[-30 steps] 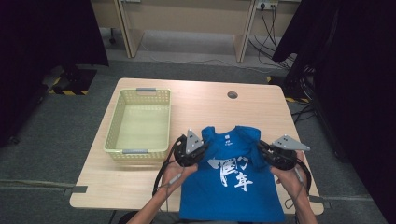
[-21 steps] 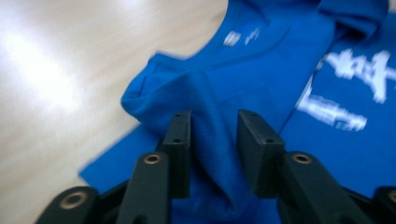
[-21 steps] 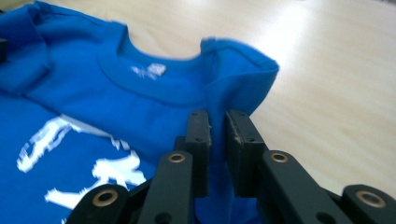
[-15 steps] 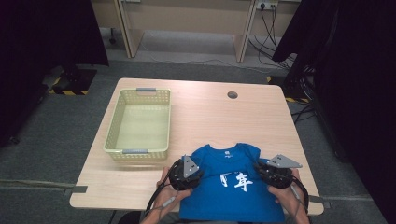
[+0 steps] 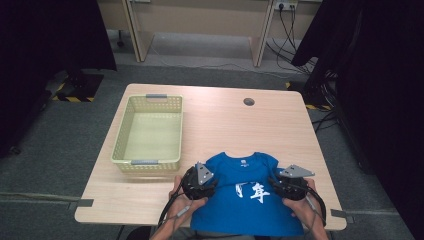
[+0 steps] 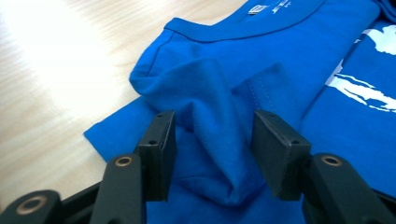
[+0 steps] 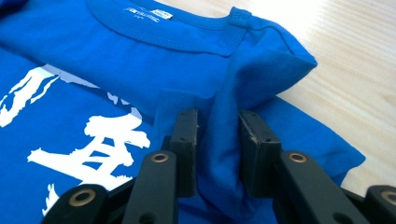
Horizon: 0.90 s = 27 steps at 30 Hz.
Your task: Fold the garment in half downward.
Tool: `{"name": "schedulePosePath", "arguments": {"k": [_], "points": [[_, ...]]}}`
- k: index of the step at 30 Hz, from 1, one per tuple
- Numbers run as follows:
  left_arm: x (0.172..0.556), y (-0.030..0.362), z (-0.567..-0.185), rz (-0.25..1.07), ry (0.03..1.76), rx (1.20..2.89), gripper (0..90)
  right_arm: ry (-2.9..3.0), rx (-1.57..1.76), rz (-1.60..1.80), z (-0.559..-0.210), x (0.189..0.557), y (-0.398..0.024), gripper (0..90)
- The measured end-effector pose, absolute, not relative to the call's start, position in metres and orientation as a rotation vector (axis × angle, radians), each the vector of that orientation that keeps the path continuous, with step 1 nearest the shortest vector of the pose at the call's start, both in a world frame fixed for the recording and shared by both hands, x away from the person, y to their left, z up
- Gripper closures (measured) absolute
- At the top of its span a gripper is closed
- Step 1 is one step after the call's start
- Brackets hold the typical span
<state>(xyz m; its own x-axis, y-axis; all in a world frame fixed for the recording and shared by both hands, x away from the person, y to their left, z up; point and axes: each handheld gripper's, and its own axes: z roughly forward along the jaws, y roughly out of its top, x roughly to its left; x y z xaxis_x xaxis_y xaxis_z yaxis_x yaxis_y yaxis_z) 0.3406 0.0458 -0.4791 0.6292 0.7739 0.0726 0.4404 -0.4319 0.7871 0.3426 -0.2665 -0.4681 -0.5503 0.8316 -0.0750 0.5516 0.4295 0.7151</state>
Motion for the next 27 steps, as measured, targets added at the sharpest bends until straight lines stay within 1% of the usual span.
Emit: {"name": "schedulePosePath", "arguments": {"k": [7,9,11,14,19,23,27], "points": [[0.357,0.044,-0.479,0.578,0.982,2.074,46.9,2.252,1.223,0.92,-0.468,0.363,-0.267,67.0],[0.359,0.045,-0.479,0.577,0.986,2.075,45.3,2.249,1.244,0.925,-0.468,0.366,-0.268,61.4],[0.358,0.045,-0.477,0.597,0.979,2.082,41.8,2.233,1.266,0.936,-0.466,0.365,-0.267,52.7],[0.356,0.047,-0.473,0.6,0.981,2.048,37.5,2.214,1.277,0.961,-0.462,0.366,-0.27,40.0],[0.355,0.047,-0.466,0.601,0.997,2.015,30.6,2.141,1.333,0.985,-0.452,0.372,-0.275,29.9],[0.358,0.047,-0.463,0.564,1.041,1.988,22.6,2.12,1.357,1.002,-0.446,0.378,-0.274,26.7],[0.367,0.046,-0.457,0.557,1.063,1.972,20.2,2.107,1.385,1.011,-0.442,0.39,-0.271,23.7]]}}
